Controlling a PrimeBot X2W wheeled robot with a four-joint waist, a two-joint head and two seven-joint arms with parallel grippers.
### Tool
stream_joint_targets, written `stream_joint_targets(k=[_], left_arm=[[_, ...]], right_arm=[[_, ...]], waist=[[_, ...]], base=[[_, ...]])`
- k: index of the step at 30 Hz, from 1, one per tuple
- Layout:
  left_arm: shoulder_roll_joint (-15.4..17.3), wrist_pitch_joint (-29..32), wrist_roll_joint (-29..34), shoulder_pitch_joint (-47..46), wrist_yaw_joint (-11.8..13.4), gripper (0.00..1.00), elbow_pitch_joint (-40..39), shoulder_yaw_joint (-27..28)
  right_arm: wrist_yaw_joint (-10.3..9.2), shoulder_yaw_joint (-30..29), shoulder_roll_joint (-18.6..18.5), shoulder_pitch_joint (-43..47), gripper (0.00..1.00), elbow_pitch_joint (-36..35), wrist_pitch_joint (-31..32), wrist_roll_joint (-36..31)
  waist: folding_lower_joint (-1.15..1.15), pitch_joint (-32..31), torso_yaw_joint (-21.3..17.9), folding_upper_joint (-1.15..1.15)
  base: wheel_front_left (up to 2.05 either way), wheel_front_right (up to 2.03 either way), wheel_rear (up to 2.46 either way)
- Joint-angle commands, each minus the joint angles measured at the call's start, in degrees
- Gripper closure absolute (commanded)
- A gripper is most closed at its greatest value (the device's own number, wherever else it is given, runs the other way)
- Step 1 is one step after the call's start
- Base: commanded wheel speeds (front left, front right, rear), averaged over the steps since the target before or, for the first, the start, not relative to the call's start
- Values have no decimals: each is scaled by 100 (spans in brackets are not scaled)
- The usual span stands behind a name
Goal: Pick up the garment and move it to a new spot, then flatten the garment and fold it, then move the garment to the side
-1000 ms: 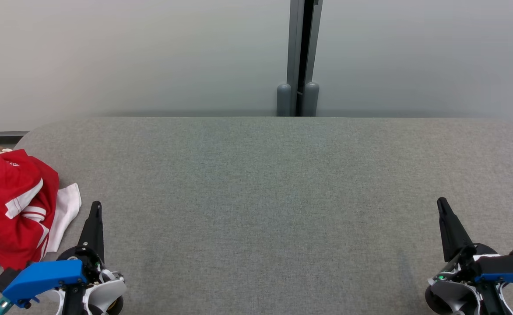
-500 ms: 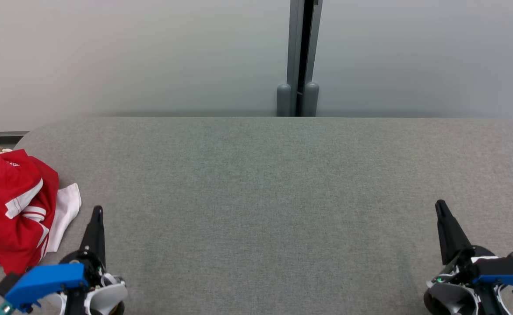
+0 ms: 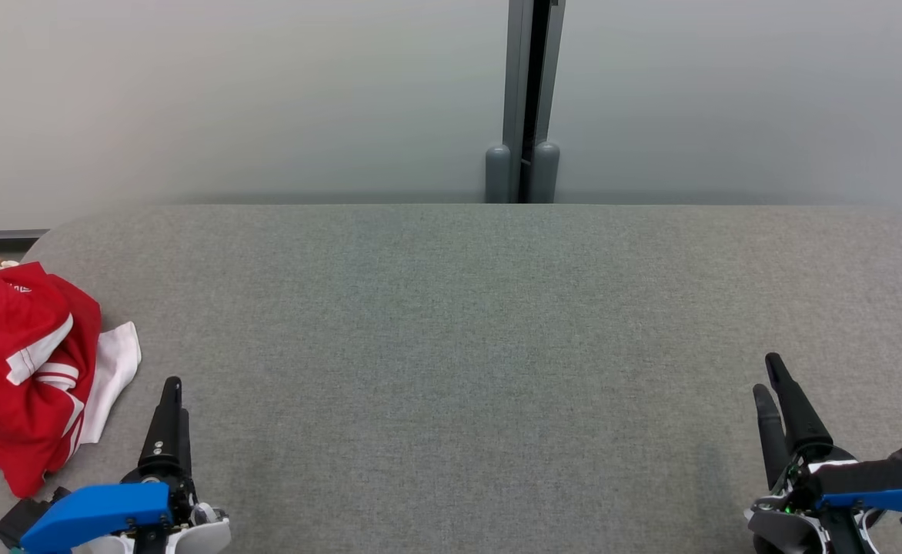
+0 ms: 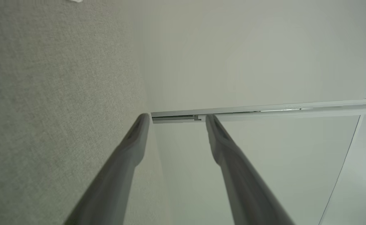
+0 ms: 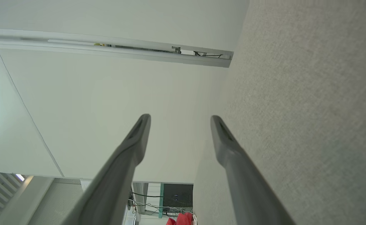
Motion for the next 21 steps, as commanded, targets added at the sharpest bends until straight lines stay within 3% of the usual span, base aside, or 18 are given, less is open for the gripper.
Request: stream_joint_targets(k=[1,21], left_arm=[[59,-51,170,-216,-4,0,-65,-21],[138,-530,2663,-435,-8,0,255,-223]], right_arm=[[7,31,-82,-160,0,-83,-52,-142],[9,198,-89,-392,0,106,-531,-2316]], waist=[[0,2,-1,0],[0,51,-17,0]], base=[[0,0,0],[0,0,0]])
